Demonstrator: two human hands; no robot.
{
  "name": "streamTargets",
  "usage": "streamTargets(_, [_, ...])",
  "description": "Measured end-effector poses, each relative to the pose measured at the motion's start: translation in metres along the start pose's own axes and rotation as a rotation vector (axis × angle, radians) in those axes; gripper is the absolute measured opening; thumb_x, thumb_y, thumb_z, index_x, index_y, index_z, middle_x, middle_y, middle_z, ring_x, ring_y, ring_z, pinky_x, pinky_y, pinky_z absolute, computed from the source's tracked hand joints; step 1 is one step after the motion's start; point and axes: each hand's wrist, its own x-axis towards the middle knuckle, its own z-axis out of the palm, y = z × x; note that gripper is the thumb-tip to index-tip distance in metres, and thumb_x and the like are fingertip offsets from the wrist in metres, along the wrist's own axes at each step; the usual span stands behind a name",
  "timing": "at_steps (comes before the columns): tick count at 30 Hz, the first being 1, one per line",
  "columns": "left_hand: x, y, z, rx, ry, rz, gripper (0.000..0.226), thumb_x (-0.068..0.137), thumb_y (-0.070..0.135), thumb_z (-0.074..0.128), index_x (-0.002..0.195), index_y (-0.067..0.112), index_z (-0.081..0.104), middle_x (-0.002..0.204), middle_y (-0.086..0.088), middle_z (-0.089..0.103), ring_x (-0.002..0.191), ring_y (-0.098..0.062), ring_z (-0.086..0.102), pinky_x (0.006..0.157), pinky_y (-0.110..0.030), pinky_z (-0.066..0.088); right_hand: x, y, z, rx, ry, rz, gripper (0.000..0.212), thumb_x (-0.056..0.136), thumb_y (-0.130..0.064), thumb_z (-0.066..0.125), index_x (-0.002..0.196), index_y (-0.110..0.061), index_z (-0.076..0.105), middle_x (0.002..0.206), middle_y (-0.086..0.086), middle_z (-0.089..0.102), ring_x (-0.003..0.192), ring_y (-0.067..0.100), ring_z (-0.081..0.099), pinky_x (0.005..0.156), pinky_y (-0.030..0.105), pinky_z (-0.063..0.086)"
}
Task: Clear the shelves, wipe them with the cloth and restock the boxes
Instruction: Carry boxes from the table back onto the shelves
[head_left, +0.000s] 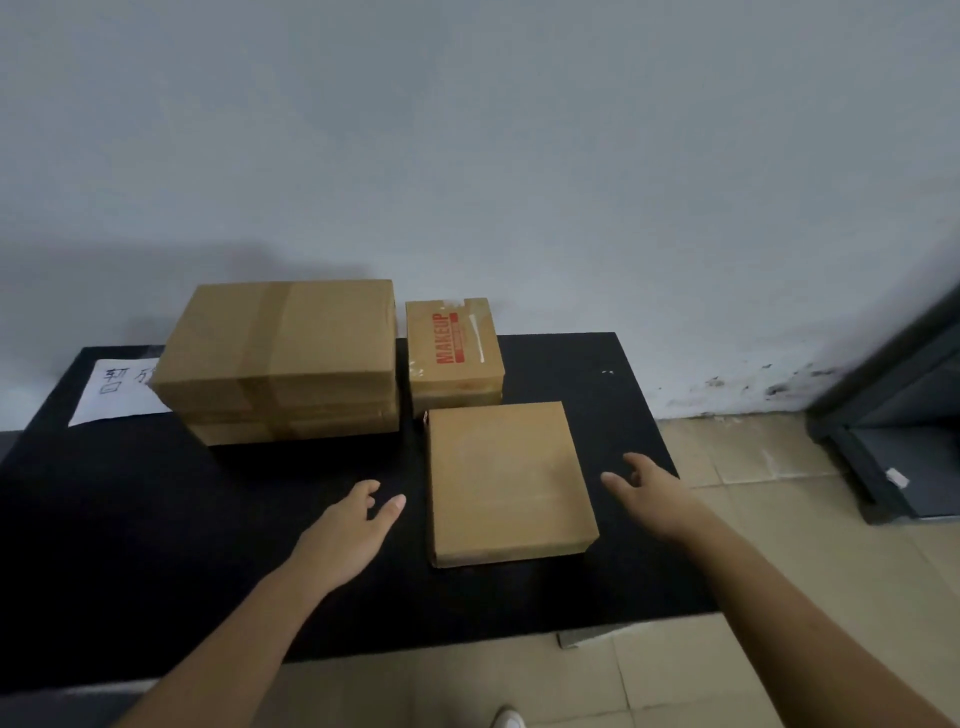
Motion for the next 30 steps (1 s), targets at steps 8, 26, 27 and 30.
streamTargets(8, [0.047,0.012,0.053,-0.159,-0.070,-0.122,0.081,0.097,0.068,0.038,0.161,0.026,0.013,0.162,-0.001,0.034,0.143,-0.022,0.041,0.114,-0.043,0.035,0.071,0.019,0.024,0.073,-0.171,0.049,0.079,0.098,-0.055,0.054,0.161,-0.024,0.019,0.162,0.010,0.034,0.143,0.031,0.042,0.114,0.050,0.040])
streamTargets(26, [0.111,0.006,0.116,-0.463,-0.127,-0.137,0.084,0.092,0.071,0.049,0.160,0.034,0.015,0.148,0.005,0.050,0.128,-0.019,0.054,0.106,-0.040,0.045,0.126,0.039,0.101,0.321,-0.238,0.117,0.076,0.091,-0.070,0.054,0.152,-0.029,0.036,0.123,-0.008,0.058,0.104,0.013,0.059,0.085,0.034,0.046])
streamTargets(27, [0.111,0.006,0.118,-0.475,-0.113,-0.131,0.083,0.092,0.070,0.049,0.159,0.034,0.017,0.146,0.005,0.052,0.126,-0.018,0.054,0.103,-0.038,0.045,0.125,0.039,0.102,0.337,-0.220,0.110,0.075,0.091,-0.069,0.054,0.151,-0.028,0.038,0.122,-0.009,0.059,0.104,0.012,0.060,0.084,0.033,0.046])
streamTargets(30, [0.109,0.007,0.119,-0.495,-0.094,-0.130,0.078,0.094,0.066,0.049,0.158,0.033,0.021,0.143,0.006,0.053,0.122,-0.016,0.056,0.098,-0.034,0.046,0.121,0.038,0.105,0.381,-0.195,0.109,0.073,0.091,-0.067,0.055,0.151,-0.028,0.039,0.123,-0.010,0.060,0.104,0.009,0.060,0.082,0.031,0.046])
